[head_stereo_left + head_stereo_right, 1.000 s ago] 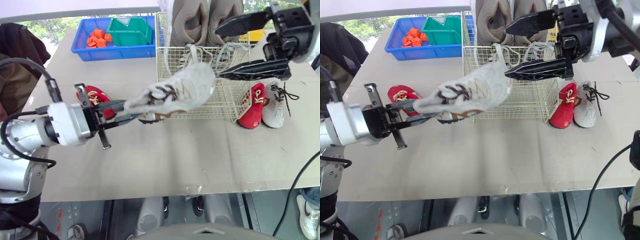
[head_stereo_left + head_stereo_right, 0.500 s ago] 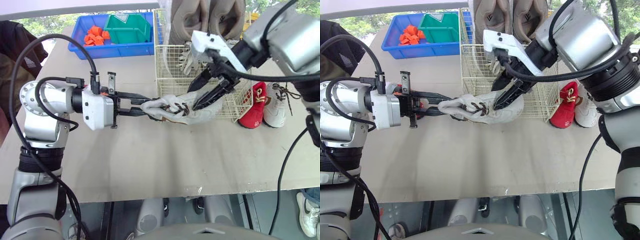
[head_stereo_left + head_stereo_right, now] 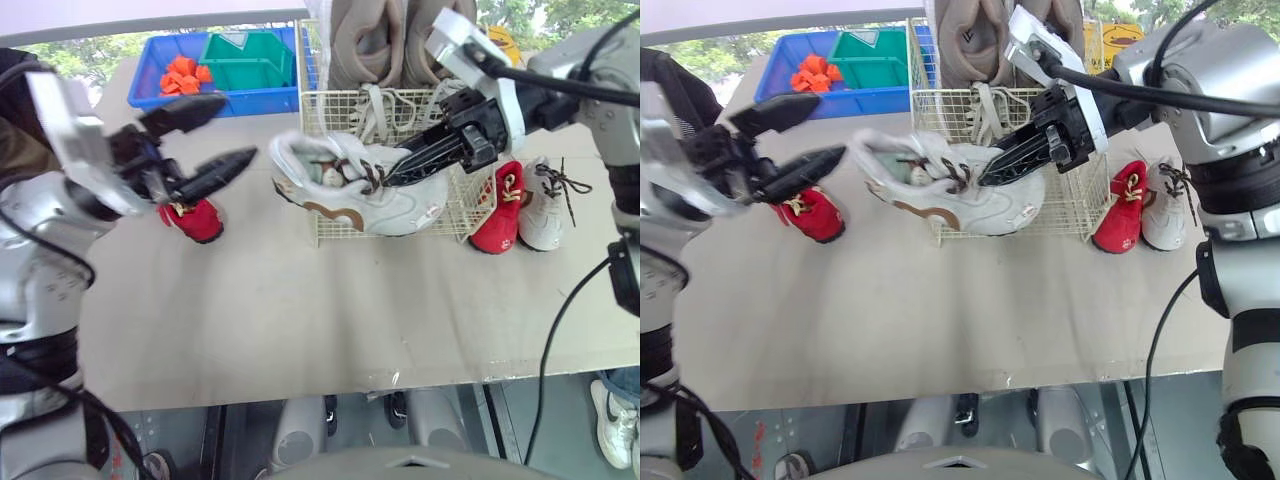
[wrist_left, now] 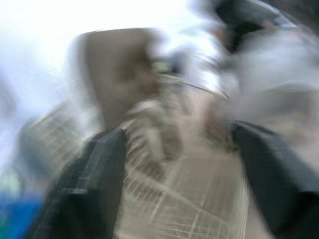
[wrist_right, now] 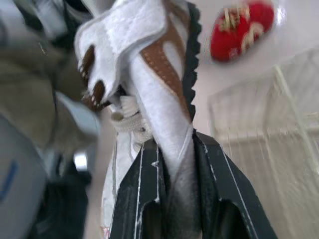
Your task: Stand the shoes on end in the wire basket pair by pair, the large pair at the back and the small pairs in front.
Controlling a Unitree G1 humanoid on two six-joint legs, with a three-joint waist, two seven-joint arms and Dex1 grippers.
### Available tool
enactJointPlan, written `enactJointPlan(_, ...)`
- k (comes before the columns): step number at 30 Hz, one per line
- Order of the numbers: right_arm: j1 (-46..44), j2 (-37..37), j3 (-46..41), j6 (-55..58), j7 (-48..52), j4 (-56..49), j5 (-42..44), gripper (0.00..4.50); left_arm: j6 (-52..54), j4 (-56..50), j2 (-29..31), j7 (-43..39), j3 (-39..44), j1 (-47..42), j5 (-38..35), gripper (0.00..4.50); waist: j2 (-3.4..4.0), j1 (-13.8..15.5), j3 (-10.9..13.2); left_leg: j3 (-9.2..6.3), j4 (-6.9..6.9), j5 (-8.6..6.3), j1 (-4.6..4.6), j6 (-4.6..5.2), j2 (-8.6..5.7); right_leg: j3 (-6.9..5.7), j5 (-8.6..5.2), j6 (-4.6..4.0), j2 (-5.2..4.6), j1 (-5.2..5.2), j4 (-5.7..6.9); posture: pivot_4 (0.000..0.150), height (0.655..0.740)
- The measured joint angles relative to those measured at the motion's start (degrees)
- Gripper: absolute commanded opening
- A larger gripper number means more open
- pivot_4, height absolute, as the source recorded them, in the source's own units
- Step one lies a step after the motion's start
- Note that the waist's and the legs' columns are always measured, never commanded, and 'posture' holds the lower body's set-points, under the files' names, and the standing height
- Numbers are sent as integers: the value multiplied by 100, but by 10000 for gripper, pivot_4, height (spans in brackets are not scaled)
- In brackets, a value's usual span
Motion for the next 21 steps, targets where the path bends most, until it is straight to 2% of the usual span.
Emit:
enactJointPlan(3,586,543,-832,388,-883,-388,371,303,1018,-592,-250,1218,617,1038,-1533,45000,-3,-30,-2,-3,-2,8,6,-15,3,1,0,-1,-1,-1,12,1500,7400)
enactJointPlan(6,935,1063,-1461,627,-1777,-674,609,273,1400,-1206,-618,2099,796,1855,-2675,45000,-8,4,-5,-15,-2,14,7,-25,-1,-9,0,-5,-1,1,20,1500,7400)
enactJointPlan(9,1196,1588,-1799,665,-2570,-904,692,266,1435,-1956,-1033,2717,560,2152,-3323,45000,-13,54,-9,-35,-1,16,8,-29,-21,-11,0,-9,-6,14,19,1500,7400)
enactJointPlan(11,1329,1833,-1836,713,-2945,-1031,761,263,1418,-2298,-1207,3016,253,2117,-3481,45000,-15,61,-10,-36,1,17,7,-28,-30,-8,1,-10,-6,15,18,1500,7400)
enactJointPlan(16,1635,2149,-1939,710,-3610,-1377,909,249,1243,-2339,-1499,3620,-340,1308,-3471,45000,-17,69,-12,-36,2,18,8,-26,-40,-8,1,-9,0,19,17,1500,7400)
enactJointPlan(18,1758,2194,-1953,698,-3759,-1519,970,248,1190,-2219,-1591,3787,-461,980,-3466,39778,-17,70,-13,-35,2,18,8,-26,-42,-7,1,-9,3,20,14,1500,7400)
enactJointPlan(21,1899,2228,-2034,728,-4037,-1730,1154,246,1181,-1963,-1611,3891,-567,774,-3462,26554,-17,20,-12,-29,1,18,8,-25,-41,-3,1,-7,6,18,11,1500,7400)
